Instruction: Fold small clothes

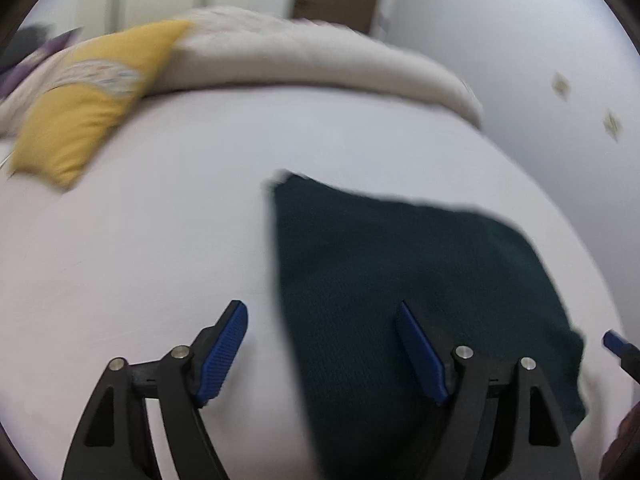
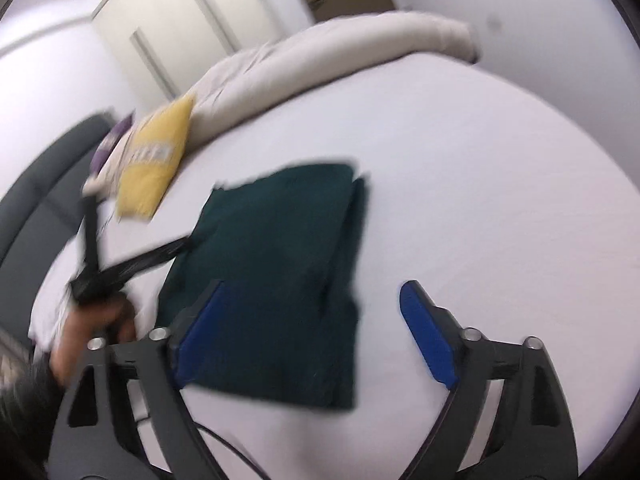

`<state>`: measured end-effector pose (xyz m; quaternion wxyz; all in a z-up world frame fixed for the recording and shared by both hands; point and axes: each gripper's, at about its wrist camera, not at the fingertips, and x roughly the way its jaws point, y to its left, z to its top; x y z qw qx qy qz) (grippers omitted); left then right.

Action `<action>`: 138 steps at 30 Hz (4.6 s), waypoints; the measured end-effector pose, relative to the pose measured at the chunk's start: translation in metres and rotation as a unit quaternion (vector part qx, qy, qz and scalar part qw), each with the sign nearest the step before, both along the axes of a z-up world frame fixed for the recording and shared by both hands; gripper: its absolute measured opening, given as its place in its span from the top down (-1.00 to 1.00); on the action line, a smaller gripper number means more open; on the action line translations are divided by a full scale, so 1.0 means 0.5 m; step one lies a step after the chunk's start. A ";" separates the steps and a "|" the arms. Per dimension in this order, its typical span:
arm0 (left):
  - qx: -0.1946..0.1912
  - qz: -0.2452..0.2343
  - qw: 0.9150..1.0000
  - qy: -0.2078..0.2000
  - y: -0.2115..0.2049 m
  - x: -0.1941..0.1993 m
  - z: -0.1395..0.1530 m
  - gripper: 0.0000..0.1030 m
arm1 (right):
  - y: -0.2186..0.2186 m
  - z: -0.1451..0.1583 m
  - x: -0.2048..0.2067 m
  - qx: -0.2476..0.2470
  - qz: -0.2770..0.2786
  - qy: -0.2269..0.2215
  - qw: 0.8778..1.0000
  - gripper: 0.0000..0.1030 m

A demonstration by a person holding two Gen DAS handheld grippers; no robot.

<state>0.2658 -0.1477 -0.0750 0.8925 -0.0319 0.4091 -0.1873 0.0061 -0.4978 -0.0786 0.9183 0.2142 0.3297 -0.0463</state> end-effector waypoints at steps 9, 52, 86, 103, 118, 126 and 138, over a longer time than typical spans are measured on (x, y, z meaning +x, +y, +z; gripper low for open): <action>-0.071 -0.028 0.988 0.138 0.019 0.031 -0.064 -0.72 | -0.119 -0.116 0.148 0.194 -0.001 0.076 0.978 -0.01; 0.077 0.020 0.990 0.113 0.368 -0.175 -0.043 0.53 | 0.538 -0.123 0.220 0.044 0.130 0.153 0.979 0.57; 0.139 0.030 0.989 0.040 0.324 -0.228 -0.056 0.50 | 0.596 -0.143 0.007 0.001 0.179 0.079 0.981 0.16; 0.082 0.132 0.966 -0.205 0.398 -0.577 0.172 -1.00 | 0.541 0.098 -0.243 -0.147 0.005 -0.063 0.987 -0.55; 0.097 0.144 0.967 -0.186 0.409 -0.703 0.309 -1.00 | 0.649 0.346 -0.374 -0.200 -0.003 -0.175 0.964 -1.00; 0.097 0.110 0.989 -0.023 0.379 -0.661 0.146 -1.00 | 0.622 0.215 -0.309 -0.140 -0.012 0.010 0.990 -1.00; 0.088 0.112 0.990 -0.004 0.390 -0.641 0.084 -1.00 | 0.612 0.082 -0.280 -0.170 -0.018 0.042 0.984 -1.00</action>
